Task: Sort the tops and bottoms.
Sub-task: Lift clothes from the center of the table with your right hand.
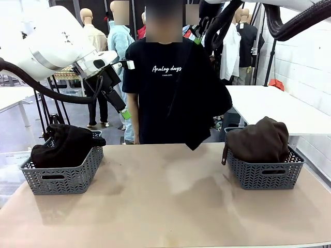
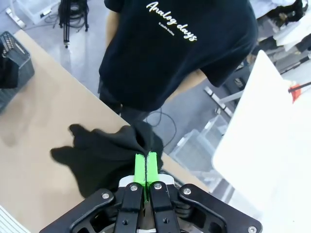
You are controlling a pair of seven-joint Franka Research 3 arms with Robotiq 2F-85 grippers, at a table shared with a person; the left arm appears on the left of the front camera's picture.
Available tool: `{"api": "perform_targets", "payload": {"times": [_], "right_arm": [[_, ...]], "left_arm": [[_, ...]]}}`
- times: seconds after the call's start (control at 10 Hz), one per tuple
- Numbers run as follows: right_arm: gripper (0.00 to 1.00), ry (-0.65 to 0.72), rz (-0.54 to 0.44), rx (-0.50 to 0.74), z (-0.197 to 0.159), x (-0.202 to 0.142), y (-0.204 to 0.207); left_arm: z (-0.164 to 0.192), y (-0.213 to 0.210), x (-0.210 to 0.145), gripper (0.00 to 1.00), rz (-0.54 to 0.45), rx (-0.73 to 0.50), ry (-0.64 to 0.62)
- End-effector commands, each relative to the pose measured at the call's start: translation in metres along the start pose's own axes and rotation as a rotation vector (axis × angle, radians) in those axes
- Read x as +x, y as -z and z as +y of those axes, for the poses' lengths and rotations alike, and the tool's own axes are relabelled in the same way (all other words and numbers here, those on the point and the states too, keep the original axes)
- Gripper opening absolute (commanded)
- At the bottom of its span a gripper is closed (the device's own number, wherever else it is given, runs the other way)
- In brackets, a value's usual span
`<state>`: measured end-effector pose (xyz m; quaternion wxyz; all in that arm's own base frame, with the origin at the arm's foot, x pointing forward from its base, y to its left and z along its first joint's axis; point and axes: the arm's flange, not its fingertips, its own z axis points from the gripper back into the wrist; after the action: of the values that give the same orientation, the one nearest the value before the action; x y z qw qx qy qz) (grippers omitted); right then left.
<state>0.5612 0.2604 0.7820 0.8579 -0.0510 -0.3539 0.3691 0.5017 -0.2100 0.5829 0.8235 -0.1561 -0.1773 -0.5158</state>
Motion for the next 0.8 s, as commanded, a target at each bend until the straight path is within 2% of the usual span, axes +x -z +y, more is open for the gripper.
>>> {"api": "perform_targets", "payload": {"times": [0.0,0.7], "right_arm": [[0.00,0.002,0.003,-0.004,-0.0012,-0.0021,-0.0017],[0.00,0.002,0.003,-0.004,-0.0012,-0.0021,-0.0017]], "left_arm": [[-0.0003,-0.0017,-0.0008,1.00,-0.003,0.001,-0.001],[-0.0003,-0.0017,-0.0008,1.00,-0.003,0.001,-0.001]]}}
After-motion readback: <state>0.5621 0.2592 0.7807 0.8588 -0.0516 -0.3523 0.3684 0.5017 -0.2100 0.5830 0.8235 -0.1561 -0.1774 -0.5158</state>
